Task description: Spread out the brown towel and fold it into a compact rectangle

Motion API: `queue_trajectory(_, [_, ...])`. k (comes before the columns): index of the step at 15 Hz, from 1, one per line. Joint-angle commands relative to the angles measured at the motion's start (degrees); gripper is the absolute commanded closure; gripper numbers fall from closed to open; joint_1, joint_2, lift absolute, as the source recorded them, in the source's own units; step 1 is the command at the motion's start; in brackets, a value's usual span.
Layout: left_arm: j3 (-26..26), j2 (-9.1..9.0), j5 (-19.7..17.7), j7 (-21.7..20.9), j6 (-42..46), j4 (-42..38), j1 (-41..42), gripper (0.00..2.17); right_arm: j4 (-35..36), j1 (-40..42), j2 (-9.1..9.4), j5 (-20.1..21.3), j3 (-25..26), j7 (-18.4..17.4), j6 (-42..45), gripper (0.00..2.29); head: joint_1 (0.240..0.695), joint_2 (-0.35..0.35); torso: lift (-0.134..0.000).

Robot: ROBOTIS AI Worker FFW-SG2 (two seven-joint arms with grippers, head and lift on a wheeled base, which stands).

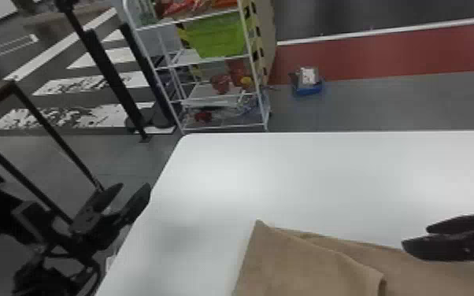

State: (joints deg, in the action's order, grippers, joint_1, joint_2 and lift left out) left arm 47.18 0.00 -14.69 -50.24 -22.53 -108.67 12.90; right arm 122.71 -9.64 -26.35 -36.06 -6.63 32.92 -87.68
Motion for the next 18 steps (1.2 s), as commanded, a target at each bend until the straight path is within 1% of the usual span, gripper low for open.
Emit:
queue_trajectory(1, [0.81,-0.15,-0.6,-0.03,-0.46,0.13,-0.16,0.02,-0.11,0.5,-0.19,-2.18,-1.28,-0.14,-2.4,0.26,0.695,0.35,-0.124])
queue_trajectory(3, [1.78,-0.15,-1.39,-0.56,-0.99,0.04,-0.16,0.02,-0.02,2.08,-0.54,-2.79,-1.45,-0.23,-2.4,0.26,0.695,0.35,-0.124])
queue_trajectory(5, [2.57,-0.15,-2.18,-0.83,-0.99,0.22,-0.07,0.02,-0.11,2.44,-2.56,-2.18,-2.86,-0.4,-2.4,0.26,0.695,0.35,-0.124])
queue_trajectory(8, [2.92,-0.15,-2.18,-1.0,-0.81,0.74,0.02,0.02,-3.18,2.08,-2.83,-1.12,-4.27,-0.4,-2.4,0.27,0.695,0.35,-0.124])
queue_trajectory(9, [2.92,-0.15,-2.18,-1.0,-0.81,1.01,0.02,0.02,-4.24,1.65,-2.74,-0.86,-5.14,-0.49,-2.4,0.32,0.695,0.35,-0.124])
queue_trajectory(10, [2.92,-0.15,-2.01,-1.18,-0.81,1.01,0.11,0.02,-5.29,1.29,-2.39,-0.77,-6.02,-0.49,-2.4,0.32,0.695,0.35,-0.124])
queue_trajectory(14, [3.18,-0.15,-2.01,-1.26,-0.64,1.01,0.11,0.02,-7.84,-0.38,0.42,-0.77,-8.66,-0.23,-2.4,0.31,0.695,0.35,-0.124])
queue_trajectory(16, [3.27,-0.15,-2.01,-1.35,-0.64,1.1,0.19,0.02,-9.42,-1.43,2.09,0.28,-10.42,-0.23,-2.4,0.31,0.695,0.35,-0.124])
queue_trajectory(18, [3.45,-0.15,-2.01,-1.35,-0.46,1.18,0.28,0.02,-10.48,-2.49,2.8,1.6,-12.7,-0.23,-2.4,0.32,0.695,0.35,-0.124])
